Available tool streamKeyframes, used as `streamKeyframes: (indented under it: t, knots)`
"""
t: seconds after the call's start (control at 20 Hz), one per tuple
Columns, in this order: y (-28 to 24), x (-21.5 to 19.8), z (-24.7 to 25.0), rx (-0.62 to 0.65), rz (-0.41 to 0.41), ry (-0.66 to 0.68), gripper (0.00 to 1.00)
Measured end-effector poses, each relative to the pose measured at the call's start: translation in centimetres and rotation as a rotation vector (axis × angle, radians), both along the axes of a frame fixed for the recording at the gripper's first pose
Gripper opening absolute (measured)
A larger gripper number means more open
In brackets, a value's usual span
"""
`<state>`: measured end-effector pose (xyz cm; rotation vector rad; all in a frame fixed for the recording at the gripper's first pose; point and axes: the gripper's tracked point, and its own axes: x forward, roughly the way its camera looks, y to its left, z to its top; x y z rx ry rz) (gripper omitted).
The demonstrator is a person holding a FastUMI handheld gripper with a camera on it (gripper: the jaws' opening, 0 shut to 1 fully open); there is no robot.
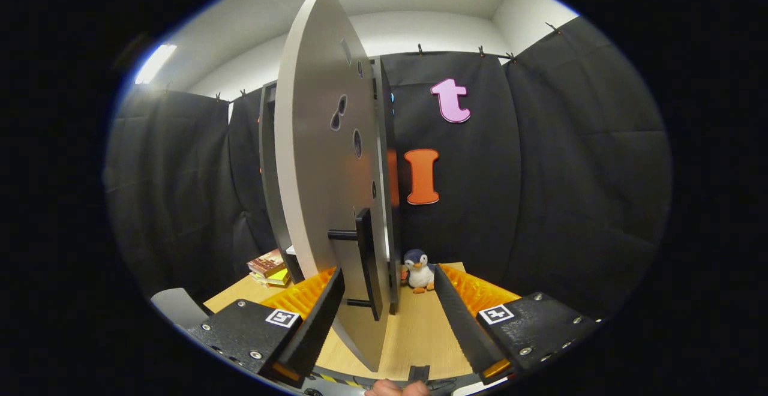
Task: Open the shoe cabinet door, grab the shoes and put them into the shoe cabinet, then close the shoe cabinet door.
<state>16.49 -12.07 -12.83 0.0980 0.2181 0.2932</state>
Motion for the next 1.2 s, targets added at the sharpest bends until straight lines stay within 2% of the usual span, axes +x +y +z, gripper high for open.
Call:
streamKeyframes:
  t: [0.65,1.2]
  knots:
    - [3.3,-0.9,-0.1,0.037,0.021,0.021,0.91]
    - [12.7,-0.9,0.1,0.031,0.025,0.054,0.91]
